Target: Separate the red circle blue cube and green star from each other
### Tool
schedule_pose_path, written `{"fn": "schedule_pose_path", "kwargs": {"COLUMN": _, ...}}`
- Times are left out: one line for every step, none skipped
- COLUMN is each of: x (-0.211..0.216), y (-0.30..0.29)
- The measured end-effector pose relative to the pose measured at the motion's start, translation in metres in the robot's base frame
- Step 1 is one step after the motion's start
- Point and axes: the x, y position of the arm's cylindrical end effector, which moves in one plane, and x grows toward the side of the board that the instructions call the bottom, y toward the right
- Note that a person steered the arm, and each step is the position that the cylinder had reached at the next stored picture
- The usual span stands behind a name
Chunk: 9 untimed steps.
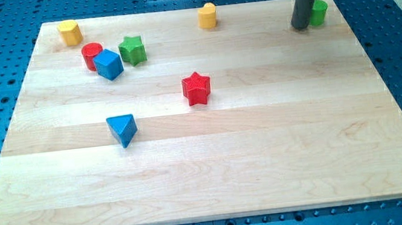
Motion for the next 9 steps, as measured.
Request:
{"fn": "schedule_pose_path", "kwargs": {"x": 0.01, "y": 0.033}}
{"fn": "schedule_pose_path", "kwargs": {"x": -0.001, "y": 0.049}}
{"fn": "schedule_pose_path", "kwargs": {"x": -0.027, "y": 0.039}}
{"fn": "schedule_pose_path", "kwargs": {"x": 0.002, "y": 0.022}}
{"fn": "schedule_pose_path", "kwargs": {"x": 0.006, "y": 0.002}}
{"fn": "schedule_pose_path", "kwargs": {"x": 0.006, "y": 0.001}}
{"fn": "schedule_pose_path", "kwargs": {"x": 0.006, "y": 0.001}}
{"fn": "schedule_pose_path", "kwargs": {"x": 0.018, "y": -0.035}}
{"fn": "schedule_pose_path", "kwargs": {"x": 0.047, "y": -0.103}}
